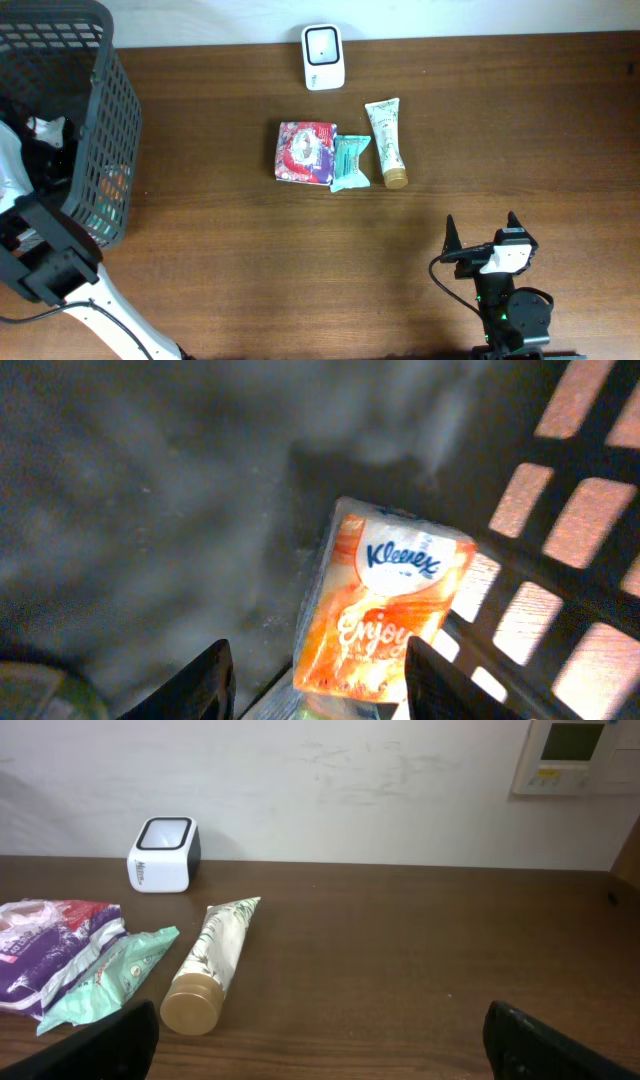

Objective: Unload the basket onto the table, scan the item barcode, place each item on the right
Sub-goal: 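Reach left gripper into basket and grasp small orange Kleenex pack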

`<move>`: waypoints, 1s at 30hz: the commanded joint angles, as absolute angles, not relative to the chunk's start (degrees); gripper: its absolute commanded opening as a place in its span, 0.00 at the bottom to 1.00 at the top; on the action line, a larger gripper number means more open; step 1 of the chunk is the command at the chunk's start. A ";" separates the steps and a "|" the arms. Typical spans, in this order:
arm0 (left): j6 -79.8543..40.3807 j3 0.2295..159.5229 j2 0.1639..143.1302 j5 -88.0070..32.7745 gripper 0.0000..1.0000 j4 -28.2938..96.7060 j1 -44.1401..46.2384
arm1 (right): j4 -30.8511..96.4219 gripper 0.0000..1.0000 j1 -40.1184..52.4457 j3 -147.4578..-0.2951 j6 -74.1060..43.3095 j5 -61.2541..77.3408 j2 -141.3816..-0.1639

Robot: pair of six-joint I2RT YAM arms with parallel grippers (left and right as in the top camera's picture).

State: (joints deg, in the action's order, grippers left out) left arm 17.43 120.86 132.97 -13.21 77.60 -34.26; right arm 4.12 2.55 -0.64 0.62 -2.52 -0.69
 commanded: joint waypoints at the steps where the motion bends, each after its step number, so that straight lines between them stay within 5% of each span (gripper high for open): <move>1: 19.00 118.08 135.44 -14.39 0.53 77.14 -34.26 | 4.54 0.99 2.17 -0.32 0.62 -2.81 -0.36; 14: 20.08 111.72 135.44 -17.17 0.45 73.01 -34.26 | 4.54 0.99 2.17 -0.32 0.62 -2.81 -0.36; 19: 16.78 114.37 135.33 -17.17 0.00 72.40 -34.30 | 4.54 0.99 2.17 -0.32 0.62 -2.81 -0.36; 30: -13.28 172.68 135.31 -17.19 0.00 86.04 -34.35 | 4.54 0.99 2.17 -0.32 0.62 -2.81 -0.36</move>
State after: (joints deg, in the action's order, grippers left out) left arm -0.12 159.28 136.20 -16.88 85.71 -34.26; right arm 4.12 2.55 -0.64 0.64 -2.52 -0.69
